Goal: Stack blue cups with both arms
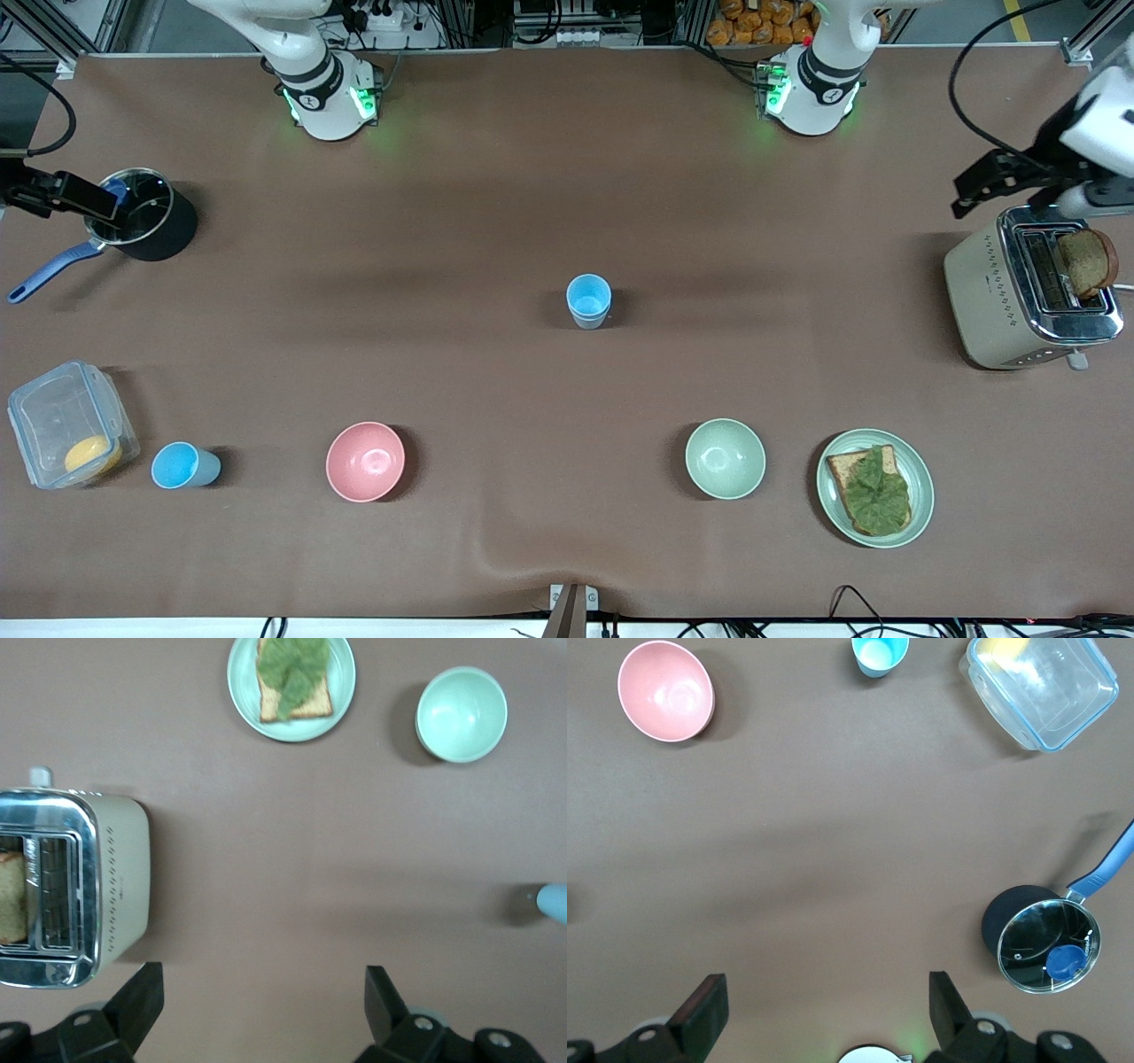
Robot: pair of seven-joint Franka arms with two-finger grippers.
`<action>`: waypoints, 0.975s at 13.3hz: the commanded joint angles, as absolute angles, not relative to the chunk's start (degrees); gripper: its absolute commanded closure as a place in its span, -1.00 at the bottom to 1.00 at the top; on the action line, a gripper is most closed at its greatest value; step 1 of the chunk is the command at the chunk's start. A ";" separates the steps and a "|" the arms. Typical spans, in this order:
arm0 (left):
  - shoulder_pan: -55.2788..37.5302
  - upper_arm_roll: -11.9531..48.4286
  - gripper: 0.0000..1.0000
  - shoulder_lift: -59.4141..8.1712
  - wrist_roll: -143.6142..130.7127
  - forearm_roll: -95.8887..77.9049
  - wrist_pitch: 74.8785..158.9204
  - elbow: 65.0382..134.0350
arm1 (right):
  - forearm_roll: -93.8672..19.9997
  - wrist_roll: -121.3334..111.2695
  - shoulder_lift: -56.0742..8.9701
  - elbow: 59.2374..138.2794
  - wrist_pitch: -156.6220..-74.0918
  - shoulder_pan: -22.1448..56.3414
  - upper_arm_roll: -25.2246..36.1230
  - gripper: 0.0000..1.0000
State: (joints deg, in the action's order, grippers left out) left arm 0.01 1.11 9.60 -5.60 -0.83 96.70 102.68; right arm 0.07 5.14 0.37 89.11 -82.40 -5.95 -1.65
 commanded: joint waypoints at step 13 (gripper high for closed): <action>0.44 1.49 -1.00 7.38 -5.89 0.44 95.01 98.17 | -0.26 5.45 0.79 88.42 -82.00 -5.71 -2.46 -1.00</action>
State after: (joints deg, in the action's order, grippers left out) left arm 0.28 1.21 8.05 -5.59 -0.83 96.50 99.86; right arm -0.02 5.14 0.39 88.72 -82.48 -5.55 -2.45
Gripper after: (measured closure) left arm 0.000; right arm 0.000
